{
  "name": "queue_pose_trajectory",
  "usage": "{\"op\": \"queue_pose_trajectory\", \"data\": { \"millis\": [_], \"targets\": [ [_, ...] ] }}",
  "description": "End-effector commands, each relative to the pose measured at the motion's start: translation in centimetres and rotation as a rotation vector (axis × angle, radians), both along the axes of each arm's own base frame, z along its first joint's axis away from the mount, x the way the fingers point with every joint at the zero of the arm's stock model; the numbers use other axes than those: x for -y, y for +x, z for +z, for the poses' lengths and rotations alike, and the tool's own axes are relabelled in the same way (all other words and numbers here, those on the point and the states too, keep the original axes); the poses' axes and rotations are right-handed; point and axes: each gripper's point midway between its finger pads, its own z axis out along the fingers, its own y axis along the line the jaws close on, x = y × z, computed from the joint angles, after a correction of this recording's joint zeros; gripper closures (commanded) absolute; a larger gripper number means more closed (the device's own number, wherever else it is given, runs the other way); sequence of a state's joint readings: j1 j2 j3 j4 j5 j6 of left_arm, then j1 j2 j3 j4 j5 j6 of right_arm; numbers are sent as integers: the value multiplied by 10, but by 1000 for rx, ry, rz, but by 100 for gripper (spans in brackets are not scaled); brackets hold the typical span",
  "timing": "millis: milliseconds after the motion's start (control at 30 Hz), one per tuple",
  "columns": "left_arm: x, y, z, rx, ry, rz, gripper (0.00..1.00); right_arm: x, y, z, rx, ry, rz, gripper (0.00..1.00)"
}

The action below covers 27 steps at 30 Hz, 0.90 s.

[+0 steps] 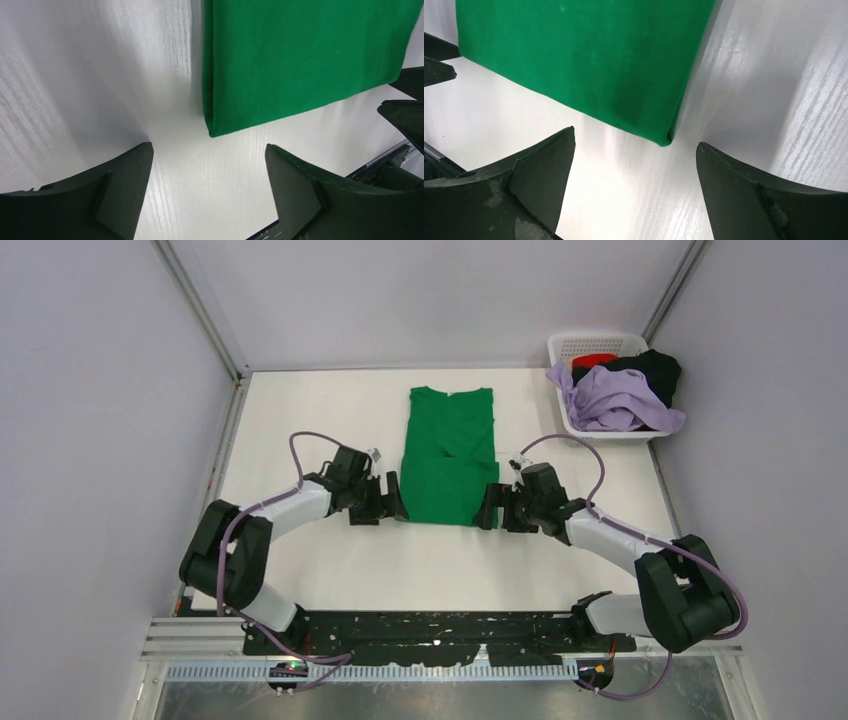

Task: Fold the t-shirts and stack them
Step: Grab one side of the 2/3 rectangular tshirt with both arms

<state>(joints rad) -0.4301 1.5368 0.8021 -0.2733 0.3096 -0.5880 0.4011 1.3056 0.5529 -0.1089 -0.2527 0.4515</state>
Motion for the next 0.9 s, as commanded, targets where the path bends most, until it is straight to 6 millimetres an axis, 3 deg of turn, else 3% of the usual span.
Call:
{"op": "queue_pose_trajectory", "data": {
  "millis": [0, 100, 233, 467, 600, 700, 867],
  "targets": [
    [5, 14, -8, 3, 2, 48, 21, 5, 3, -4, 16, -33, -28, 6],
    [7, 14, -15, -26, 11, 42, 35, 3, 2, -10, 8, -39, -16, 14],
    [11, 11, -23, -47, 29, 42, 42, 3, 3, -14, 4, -43, -23, 29],
    [18, 9, -32, -81, 41, 32, 64, -5, 2, -23, -25, -19, -1, 50],
    [19, 6, -39, -117, 58, 36, 100, -9, -1, -27, -43, -11, 4, 71],
    [19, 4, -40, -120, 56, 36, 100, -8, -5, -29, -49, -20, 3, 92],
    [16, -17, -31, -99, 28, 13, 100, 1, -32, -31, -104, -34, 29, 95]
  ]
}}
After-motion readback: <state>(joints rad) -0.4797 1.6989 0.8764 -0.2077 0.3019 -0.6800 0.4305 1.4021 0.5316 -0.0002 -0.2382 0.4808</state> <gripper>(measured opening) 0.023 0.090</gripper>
